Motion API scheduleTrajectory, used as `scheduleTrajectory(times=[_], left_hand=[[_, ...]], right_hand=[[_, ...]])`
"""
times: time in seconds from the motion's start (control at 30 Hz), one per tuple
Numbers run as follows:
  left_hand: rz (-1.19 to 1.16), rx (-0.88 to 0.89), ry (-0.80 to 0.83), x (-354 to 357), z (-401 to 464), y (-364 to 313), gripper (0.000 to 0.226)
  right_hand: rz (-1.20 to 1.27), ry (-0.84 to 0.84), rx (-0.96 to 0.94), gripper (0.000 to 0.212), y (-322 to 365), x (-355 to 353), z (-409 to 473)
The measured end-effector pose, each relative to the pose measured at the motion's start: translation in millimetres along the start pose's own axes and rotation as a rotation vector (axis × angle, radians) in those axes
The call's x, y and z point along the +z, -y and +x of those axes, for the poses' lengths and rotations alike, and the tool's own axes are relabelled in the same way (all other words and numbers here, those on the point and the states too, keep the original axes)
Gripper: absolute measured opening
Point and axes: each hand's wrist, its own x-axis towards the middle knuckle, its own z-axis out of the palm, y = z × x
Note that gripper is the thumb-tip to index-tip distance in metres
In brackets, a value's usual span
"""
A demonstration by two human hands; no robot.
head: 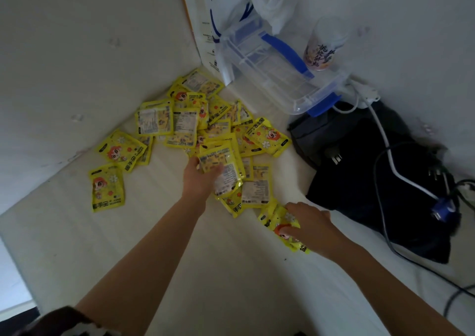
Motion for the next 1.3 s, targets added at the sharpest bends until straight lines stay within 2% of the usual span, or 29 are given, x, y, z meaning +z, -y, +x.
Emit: scheduleTrajectory(times=[0.2, 0.4, 0.67, 0.83, 1.07, 1.3], left_hand=[[-0.047, -0.001, 0.005, -21.5, -46.0, 13.9, 0.025], [-0.025, -0.006, 0.013, -44.3, -97.5, 32.1, 0.024], [0.006, -0.003, 0.093, -71.7, -154.0, 58.3, 0.022], [0.039, 0.019, 0.175, -87.4, -181.0, 72.1, 0.022], [0.209, 0.077, 0.35, -122.9, -222.2, 100.7, 0.028], [0.339, 0.085, 0.498, -138.9, -269.2, 133.1, 0.029]], right_hand=[[0.195, -0.075, -0.004, 0.023, -1.6, 2.2, -20.3], [0.55, -0.186, 0.064, 0.014, 10.5, 4.8, -51.0], [0.973, -0.28, 0.15, 0.02, 32.6, 32.0, -109.4], [1.064, -0.352, 0.177, 0.021, 43.3, 69.7, -147.2], [1.339, -0.518, 0.284, 0.018, 60.2, 156.1, -199.9], [1.45, -0.695, 0.39, 0.015, 58.7, 228.2, -269.0]])
